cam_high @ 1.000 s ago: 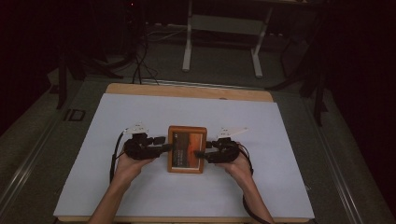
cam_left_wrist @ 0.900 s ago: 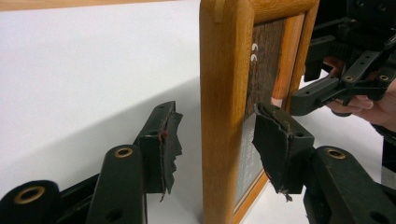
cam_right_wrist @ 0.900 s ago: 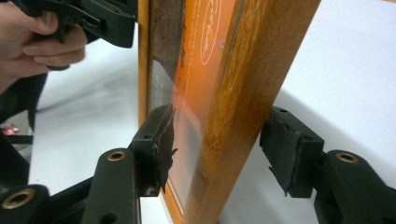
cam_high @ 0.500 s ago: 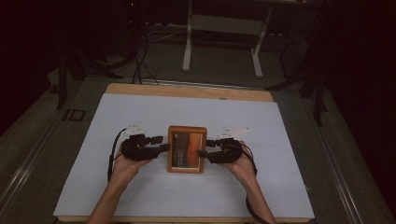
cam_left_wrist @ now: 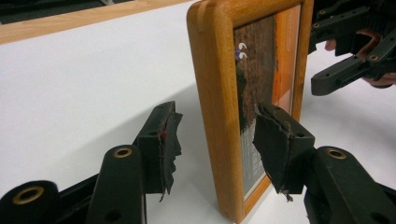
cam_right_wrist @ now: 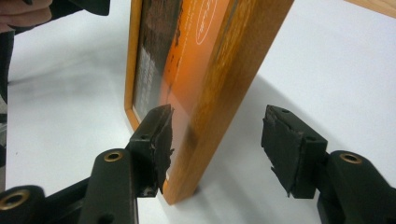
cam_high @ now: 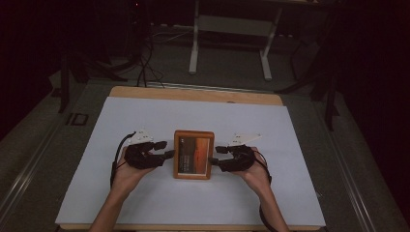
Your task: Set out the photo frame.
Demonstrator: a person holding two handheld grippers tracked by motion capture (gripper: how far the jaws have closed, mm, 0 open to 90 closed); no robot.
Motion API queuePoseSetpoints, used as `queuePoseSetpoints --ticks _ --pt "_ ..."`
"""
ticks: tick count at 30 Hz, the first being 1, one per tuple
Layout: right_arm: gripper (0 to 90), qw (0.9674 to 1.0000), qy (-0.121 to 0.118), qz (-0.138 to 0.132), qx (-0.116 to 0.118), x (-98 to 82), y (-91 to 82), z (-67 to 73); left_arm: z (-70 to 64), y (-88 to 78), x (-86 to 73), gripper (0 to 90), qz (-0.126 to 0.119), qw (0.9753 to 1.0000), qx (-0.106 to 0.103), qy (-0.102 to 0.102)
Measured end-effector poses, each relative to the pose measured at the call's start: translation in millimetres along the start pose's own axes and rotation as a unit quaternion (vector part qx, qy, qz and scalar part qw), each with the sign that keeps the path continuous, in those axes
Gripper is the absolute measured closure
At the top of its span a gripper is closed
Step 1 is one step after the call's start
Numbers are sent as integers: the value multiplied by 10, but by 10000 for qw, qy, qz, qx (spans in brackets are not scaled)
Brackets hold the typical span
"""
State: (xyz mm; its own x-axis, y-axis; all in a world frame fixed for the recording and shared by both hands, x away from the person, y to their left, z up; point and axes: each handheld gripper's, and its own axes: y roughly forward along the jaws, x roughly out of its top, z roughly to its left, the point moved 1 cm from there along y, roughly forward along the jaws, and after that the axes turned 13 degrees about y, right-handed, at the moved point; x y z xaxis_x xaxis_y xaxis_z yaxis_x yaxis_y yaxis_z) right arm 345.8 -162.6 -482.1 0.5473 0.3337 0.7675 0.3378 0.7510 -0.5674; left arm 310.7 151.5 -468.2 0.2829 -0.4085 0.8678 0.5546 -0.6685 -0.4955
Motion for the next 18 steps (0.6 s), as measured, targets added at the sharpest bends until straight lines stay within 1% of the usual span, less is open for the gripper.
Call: queuePoseSetpoints --ticks 4,8,10,13,16,18 --pt "421 10000 -11 39 -37 -21 -51 -4 -5 -2 -8 496 58 10000 54 48" --pt "416 9999 -29 118 -92 -53 -92 -19 -9 -6 -27 496 166 9997 156 120" --pt "412 9998 -32 169 -132 -73 -110 -29 -10 -4 -40 496 230 9993 205 188" --pt "405 9994 -52 289 -185 -109 -137 -46 1 5 -75 496 383 9986 234 296" --pt "394 9986 -131 432 -275 -151 -167 -67 22 16 -120 496 517 9978 241 328" --pt "384 9977 -182 539 -363 -180 -188 -96 38 16 -154 494 609 9971 320 334"
